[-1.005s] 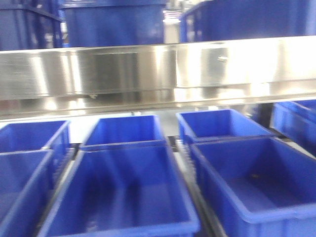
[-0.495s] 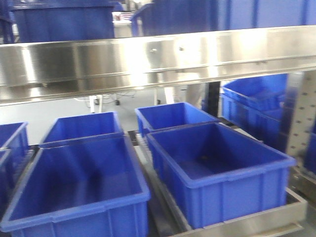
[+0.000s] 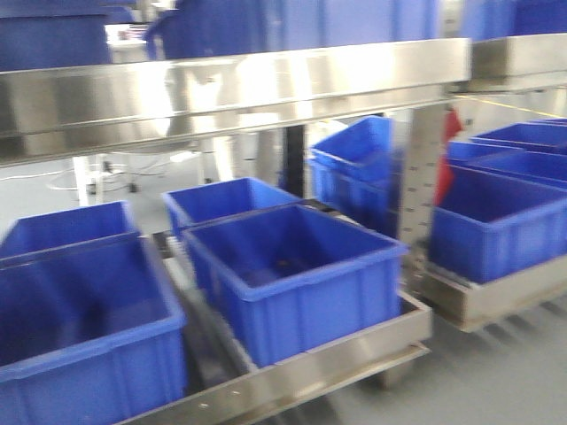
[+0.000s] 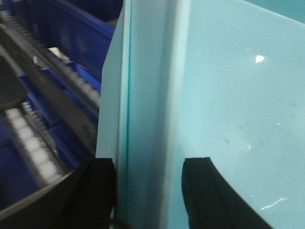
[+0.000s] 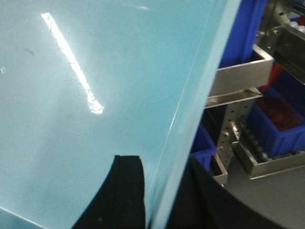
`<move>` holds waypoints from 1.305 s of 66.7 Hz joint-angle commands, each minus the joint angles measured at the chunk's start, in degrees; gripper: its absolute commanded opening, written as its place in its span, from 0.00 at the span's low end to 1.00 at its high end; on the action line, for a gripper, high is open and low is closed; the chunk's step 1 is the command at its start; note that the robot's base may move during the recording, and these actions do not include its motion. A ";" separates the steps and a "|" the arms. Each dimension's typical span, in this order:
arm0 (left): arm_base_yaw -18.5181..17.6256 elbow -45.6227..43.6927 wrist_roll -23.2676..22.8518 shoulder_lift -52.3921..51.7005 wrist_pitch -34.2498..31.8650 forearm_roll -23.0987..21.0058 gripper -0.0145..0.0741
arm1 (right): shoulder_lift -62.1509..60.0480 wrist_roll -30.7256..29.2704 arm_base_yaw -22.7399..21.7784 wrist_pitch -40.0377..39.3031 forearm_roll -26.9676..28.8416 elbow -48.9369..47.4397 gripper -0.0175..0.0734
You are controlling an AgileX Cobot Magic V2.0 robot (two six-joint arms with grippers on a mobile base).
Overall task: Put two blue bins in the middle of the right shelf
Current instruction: 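Drive the base away from the shelf, turning, still holding the teal bin, then drive the base along the aisle past the red table, holding the teal bin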
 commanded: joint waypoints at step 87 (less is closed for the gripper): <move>-0.41 -0.99 1.54 -0.92 -4.63 -1.17 0.04 | -0.80 -1.47 0.11 -4.65 0.05 -0.70 0.02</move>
